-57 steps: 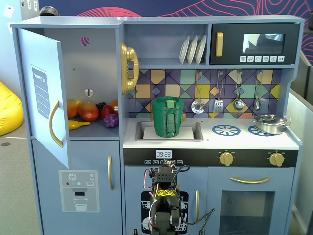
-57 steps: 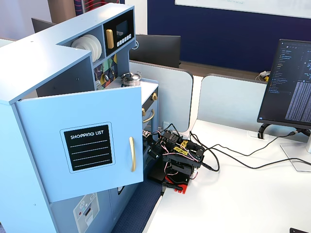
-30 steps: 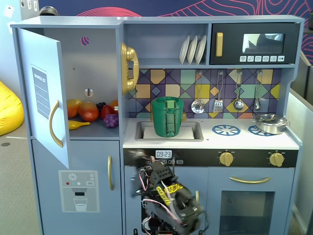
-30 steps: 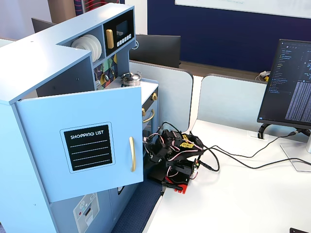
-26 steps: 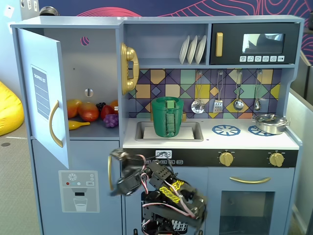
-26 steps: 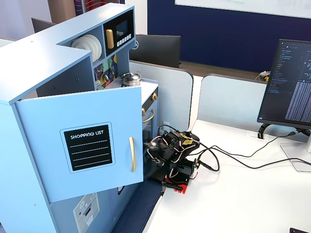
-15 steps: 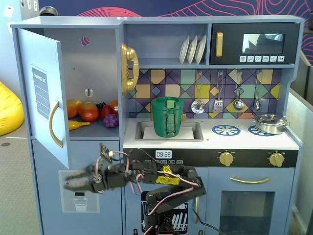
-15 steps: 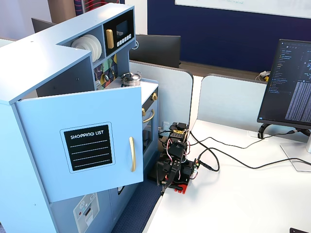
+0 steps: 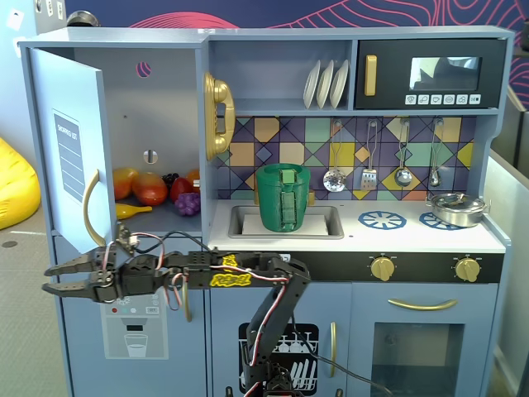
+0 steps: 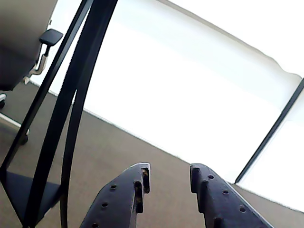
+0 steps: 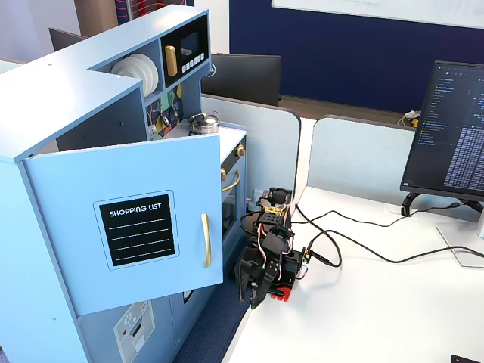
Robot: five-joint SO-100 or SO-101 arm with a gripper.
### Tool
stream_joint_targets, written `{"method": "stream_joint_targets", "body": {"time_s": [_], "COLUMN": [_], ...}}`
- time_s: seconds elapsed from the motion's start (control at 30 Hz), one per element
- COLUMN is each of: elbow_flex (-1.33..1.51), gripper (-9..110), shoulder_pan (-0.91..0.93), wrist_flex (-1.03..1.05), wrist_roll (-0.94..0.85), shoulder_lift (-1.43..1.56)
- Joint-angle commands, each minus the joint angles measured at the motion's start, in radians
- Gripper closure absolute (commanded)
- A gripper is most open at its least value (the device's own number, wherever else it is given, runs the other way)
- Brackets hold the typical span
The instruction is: Close the left cabinet door
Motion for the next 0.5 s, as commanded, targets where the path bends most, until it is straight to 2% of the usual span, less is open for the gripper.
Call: {"method": "stream_joint_targets", "body": {"time_s": [0.0,0.47], "elbow_flex": [-0.143,-0.075], "gripper": [102,101], "shoulder_pan": [0.04,0.281], "wrist_flex": [-0.048,-0.1], "wrist_roll": [-0.015,0.023], "shoulder_lift": [-0.064,-0.048]}}
